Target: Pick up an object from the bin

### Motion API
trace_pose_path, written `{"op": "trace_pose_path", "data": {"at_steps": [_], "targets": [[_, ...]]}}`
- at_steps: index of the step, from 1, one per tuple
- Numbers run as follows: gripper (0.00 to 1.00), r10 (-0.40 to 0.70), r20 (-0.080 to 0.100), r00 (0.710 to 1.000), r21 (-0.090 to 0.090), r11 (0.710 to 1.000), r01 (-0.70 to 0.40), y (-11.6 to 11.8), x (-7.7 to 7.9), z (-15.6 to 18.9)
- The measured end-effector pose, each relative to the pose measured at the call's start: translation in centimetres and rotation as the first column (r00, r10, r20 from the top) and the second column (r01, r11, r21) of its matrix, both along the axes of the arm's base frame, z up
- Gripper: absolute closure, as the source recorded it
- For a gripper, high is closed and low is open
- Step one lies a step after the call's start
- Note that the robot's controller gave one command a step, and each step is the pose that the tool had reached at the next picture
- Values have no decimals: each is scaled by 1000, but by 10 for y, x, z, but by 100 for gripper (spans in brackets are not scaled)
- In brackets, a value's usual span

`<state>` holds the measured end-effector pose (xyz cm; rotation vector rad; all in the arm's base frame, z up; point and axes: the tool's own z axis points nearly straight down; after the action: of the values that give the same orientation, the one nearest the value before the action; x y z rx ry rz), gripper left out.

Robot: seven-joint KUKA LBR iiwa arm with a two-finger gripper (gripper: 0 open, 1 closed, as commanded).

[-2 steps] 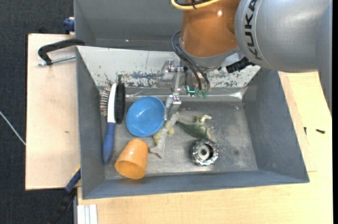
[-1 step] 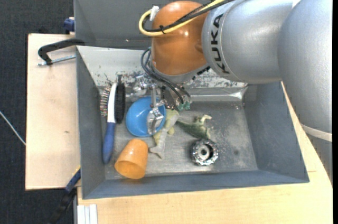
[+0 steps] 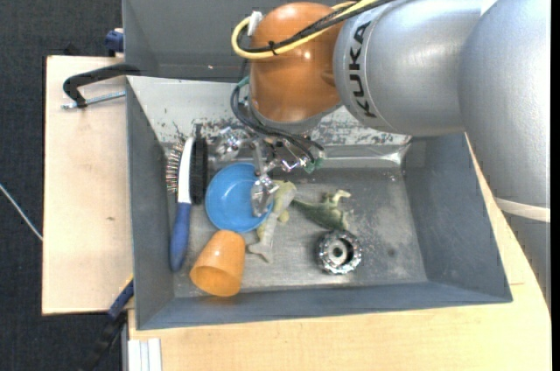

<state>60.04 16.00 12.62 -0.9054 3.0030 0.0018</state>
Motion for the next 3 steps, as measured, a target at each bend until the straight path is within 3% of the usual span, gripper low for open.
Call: {"op": "trace_pose_path", "data": {"at_steps": [1,2,3], "targets": [[0,422,1,907,-5,907,-422,16,1,-24],[0,682,4,731,-14,731,-682,28,5,-45],[0,838,-3,546,-16,546,-838,34,8,-46]]}}
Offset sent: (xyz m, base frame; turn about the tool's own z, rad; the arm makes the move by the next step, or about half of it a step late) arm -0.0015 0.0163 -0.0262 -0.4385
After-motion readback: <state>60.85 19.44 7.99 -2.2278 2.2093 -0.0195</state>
